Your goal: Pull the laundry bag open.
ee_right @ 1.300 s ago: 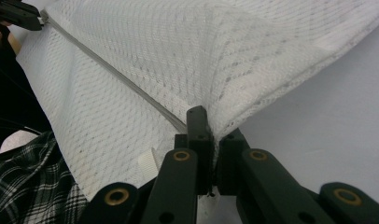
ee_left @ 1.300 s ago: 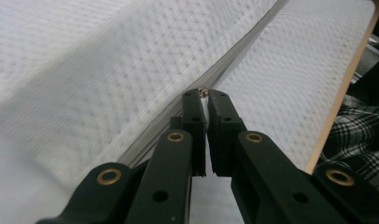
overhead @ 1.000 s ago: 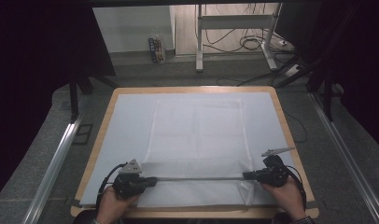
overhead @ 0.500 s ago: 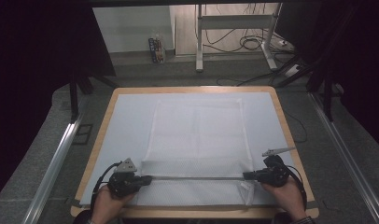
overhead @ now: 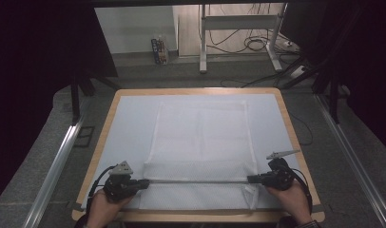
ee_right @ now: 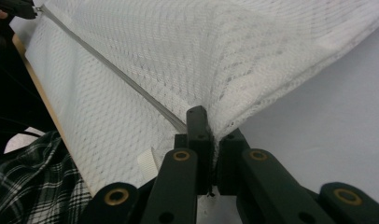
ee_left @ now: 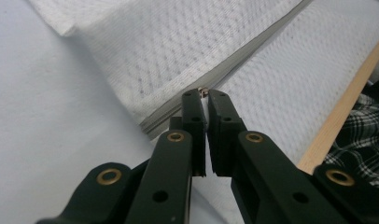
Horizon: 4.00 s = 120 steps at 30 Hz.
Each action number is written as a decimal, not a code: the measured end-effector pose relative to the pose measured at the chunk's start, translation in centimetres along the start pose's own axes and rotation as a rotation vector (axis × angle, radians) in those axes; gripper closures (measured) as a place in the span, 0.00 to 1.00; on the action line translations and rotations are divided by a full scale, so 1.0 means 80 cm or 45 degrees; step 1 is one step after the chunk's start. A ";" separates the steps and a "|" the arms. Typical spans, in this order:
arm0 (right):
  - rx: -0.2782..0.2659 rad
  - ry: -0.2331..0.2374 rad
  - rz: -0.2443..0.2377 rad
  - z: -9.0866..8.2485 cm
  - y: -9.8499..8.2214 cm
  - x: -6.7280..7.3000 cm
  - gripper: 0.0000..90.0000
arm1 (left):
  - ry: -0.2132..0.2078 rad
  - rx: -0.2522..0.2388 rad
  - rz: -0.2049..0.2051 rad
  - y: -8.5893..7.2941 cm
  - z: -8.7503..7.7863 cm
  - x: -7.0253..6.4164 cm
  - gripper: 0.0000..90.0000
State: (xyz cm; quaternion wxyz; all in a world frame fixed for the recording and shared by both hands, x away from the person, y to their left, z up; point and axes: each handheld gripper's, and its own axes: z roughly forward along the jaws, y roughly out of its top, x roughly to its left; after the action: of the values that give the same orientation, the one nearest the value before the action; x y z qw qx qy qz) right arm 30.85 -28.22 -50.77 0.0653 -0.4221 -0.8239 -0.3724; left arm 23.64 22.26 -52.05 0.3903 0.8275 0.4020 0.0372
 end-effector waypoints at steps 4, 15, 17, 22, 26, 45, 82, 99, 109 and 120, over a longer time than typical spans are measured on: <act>-0.002 -0.005 0.000 -0.001 0.000 0.000 0.96 | 0.014 -0.001 -0.016 -0.003 -0.003 0.004 0.97; -0.004 -0.002 0.000 -0.001 0.000 0.000 0.96 | 0.012 -0.009 -0.017 -0.005 -0.006 0.007 0.97; -0.005 -0.006 -0.001 -0.002 0.000 -0.001 0.96 | 0.036 0.000 -0.017 -0.006 -0.007 0.008 0.97; -0.009 -0.009 0.002 -0.003 0.000 -0.002 0.96 | 0.045 -0.016 -0.043 -0.009 -0.012 0.015 0.97; -0.006 -0.015 0.001 -0.003 0.000 -0.001 0.96 | 0.046 -0.007 -0.040 -0.010 -0.011 0.015 0.97; 0.030 -0.030 -0.017 -0.005 -0.008 0.005 0.94 | -0.027 0.065 -0.047 -0.020 -0.012 0.007 0.95; -0.015 -0.296 -0.043 -0.006 0.007 -0.001 0.97 | 0.207 -0.099 0.057 0.013 0.010 0.016 0.51; 0.061 -0.341 -0.088 -0.010 -0.008 0.001 0.82 | 0.306 0.083 0.137 0.025 0.048 0.019 0.42; -0.045 -0.352 -0.146 -0.015 -0.007 0.003 0.60 | 0.320 0.031 0.163 0.026 0.043 0.008 0.31; -0.103 -0.358 -0.196 -0.015 -0.003 0.006 0.36 | 0.333 -0.137 0.163 0.026 0.022 0.001 0.09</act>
State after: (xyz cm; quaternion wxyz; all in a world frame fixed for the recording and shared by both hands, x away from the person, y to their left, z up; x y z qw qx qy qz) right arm 30.13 -28.80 -49.89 -0.0963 -0.4080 -0.8392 -0.3465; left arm 25.69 20.49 -51.89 0.3753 0.8174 0.3933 0.1908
